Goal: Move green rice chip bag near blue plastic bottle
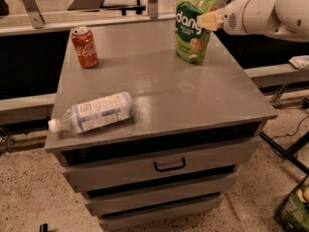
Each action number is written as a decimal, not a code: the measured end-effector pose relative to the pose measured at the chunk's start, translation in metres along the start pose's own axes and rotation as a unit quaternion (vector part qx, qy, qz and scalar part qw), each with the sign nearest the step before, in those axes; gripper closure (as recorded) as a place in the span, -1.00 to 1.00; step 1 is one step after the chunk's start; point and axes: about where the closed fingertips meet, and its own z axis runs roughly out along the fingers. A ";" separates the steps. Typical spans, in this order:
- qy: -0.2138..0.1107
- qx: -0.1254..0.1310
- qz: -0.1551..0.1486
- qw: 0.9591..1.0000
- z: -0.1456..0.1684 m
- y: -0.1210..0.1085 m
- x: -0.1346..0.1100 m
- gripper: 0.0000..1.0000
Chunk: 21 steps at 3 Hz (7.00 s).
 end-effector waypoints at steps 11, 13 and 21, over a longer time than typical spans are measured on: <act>-0.037 -0.313 0.021 0.949 -0.043 0.192 -0.010 1.00; -0.055 -0.352 0.035 0.934 -0.041 0.209 -0.004 1.00; -0.059 -0.315 0.010 0.947 -0.075 0.195 0.001 -1.00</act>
Offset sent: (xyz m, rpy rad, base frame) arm 0.0026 -0.0026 0.0167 0.1598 0.0330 0.0234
